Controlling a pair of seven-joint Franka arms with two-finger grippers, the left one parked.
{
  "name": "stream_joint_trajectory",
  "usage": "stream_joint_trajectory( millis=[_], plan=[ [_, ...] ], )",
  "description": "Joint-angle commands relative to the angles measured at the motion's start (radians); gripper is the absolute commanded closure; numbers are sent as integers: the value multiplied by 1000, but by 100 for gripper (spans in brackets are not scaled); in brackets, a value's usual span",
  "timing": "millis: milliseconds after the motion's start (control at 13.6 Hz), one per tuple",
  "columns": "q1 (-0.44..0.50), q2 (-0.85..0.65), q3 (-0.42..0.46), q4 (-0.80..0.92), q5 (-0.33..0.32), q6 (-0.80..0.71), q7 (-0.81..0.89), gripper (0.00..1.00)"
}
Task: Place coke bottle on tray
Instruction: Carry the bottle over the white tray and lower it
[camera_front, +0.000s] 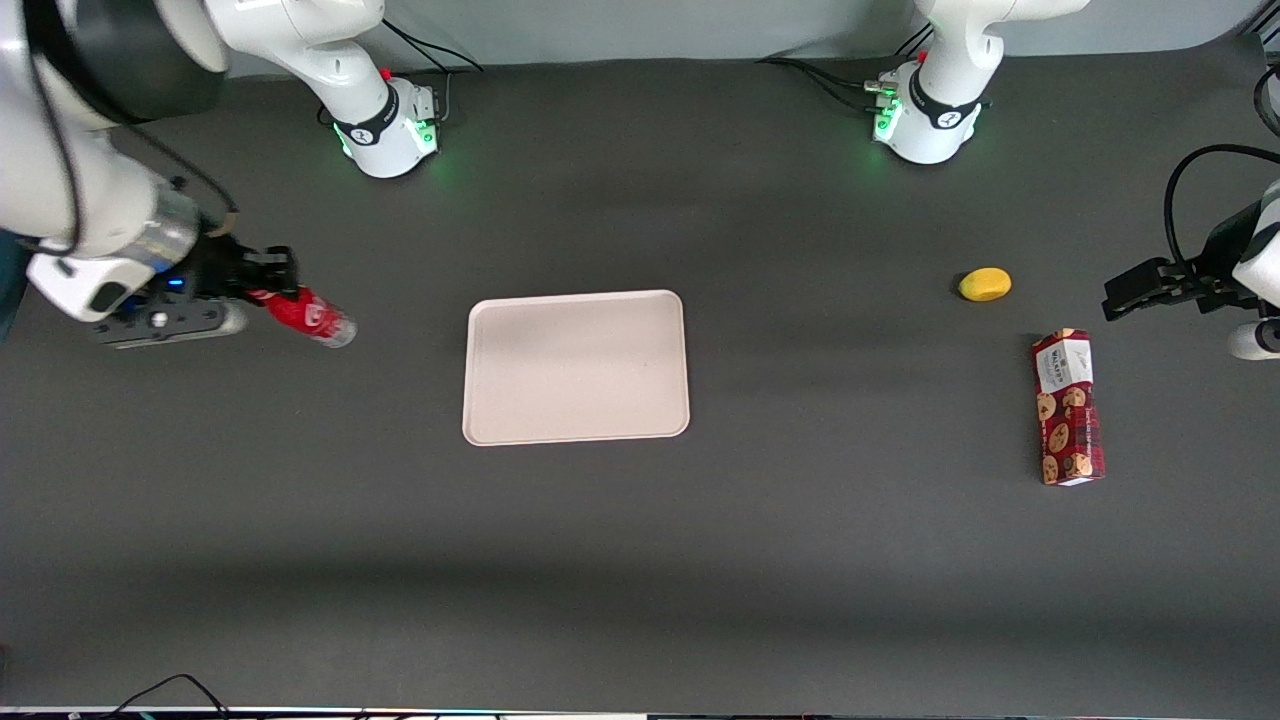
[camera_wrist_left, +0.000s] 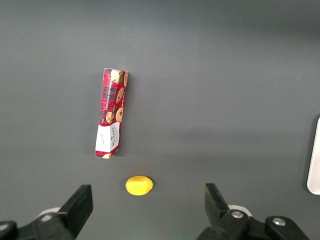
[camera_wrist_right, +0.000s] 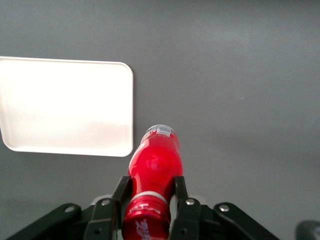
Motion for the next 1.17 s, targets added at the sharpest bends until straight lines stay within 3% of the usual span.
stream_joint_trajectory(
  millis=[0, 513, 1100],
  plan=[
    [90, -3, -7, -45, 35, 93, 172, 100],
    [172, 28, 22, -375, 39, 576, 304, 100],
    [172, 146, 49, -442, -10, 744, 311, 100]
  ],
)
